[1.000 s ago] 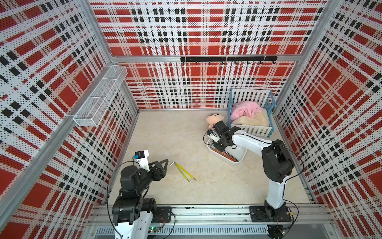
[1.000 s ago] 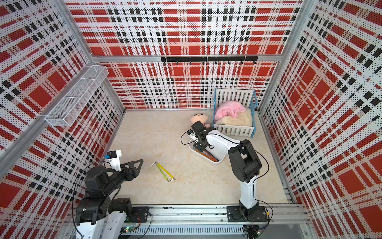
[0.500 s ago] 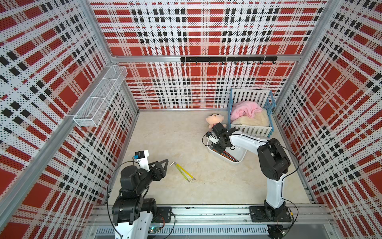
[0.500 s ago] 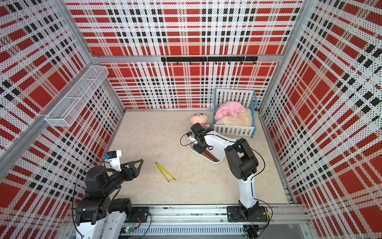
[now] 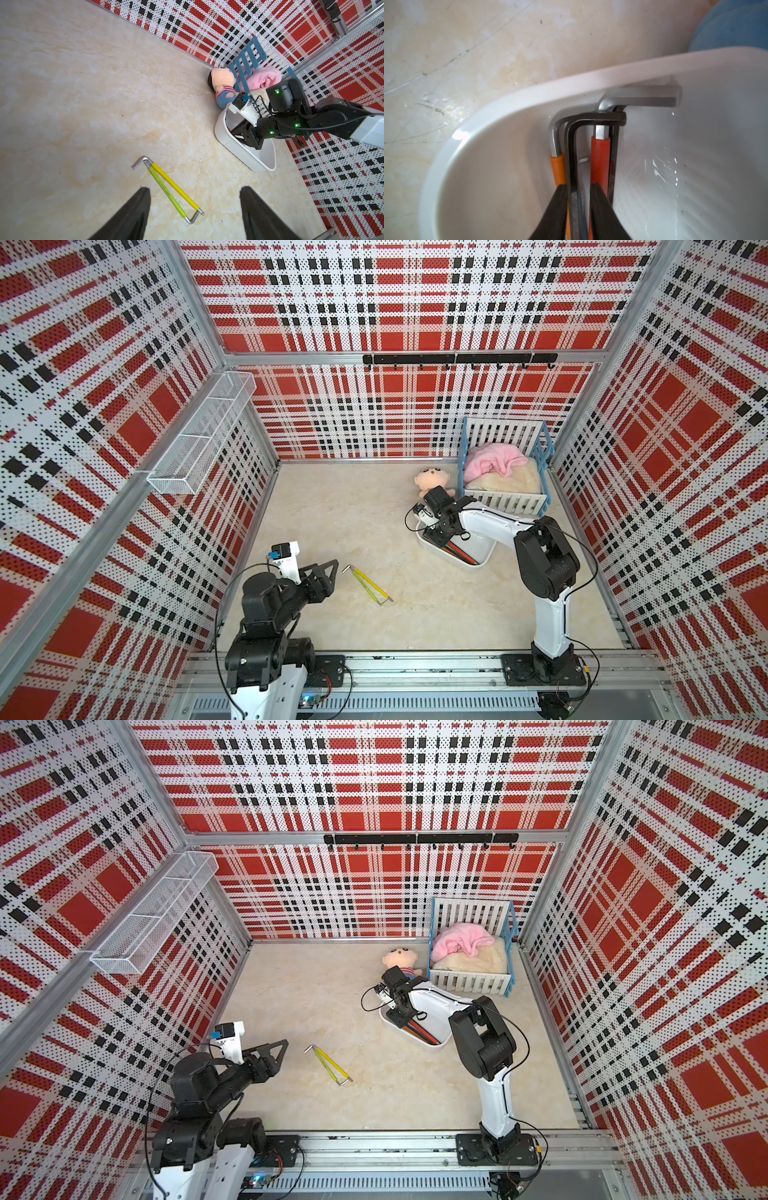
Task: Put the hex key on the desktop into the storage box
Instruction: Place the Allen key in the storage box.
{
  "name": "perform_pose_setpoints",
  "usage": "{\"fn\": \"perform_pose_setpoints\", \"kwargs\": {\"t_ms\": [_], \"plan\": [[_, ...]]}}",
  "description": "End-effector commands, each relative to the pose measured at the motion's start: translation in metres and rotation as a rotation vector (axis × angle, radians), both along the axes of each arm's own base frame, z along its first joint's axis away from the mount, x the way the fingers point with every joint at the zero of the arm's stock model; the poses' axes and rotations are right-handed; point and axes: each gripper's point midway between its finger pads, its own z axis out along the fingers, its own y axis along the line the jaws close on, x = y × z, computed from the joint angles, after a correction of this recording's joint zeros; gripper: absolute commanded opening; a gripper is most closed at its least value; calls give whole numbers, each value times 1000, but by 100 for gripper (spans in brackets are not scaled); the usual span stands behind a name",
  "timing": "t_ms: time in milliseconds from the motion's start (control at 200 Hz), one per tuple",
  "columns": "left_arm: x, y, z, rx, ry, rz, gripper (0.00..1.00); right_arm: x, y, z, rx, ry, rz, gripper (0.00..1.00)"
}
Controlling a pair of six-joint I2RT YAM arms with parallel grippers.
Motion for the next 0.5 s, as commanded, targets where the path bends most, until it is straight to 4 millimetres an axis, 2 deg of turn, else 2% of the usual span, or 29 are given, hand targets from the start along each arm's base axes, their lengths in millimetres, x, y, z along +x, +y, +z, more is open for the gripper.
{"fn": "perform_pose_setpoints", "kwargs": {"t_ms": [0, 165, 286, 386, 491], "plan": [[3, 2, 1, 8, -16, 3, 73, 2, 4, 20, 18, -29, -16, 26], [3, 2, 1, 8, -17, 5, 73, 7, 4, 50, 47, -78, -43, 27], [3, 2, 1, 7, -17, 6, 73, 7, 12, 75, 96, -109, -52, 29], [3, 2, 1, 7, -18, 6, 73, 2, 29, 92, 140, -123, -35, 31], [3, 2, 1, 7, -19, 8, 73, -12, 56, 97, 169, -113, -2, 32]]}}
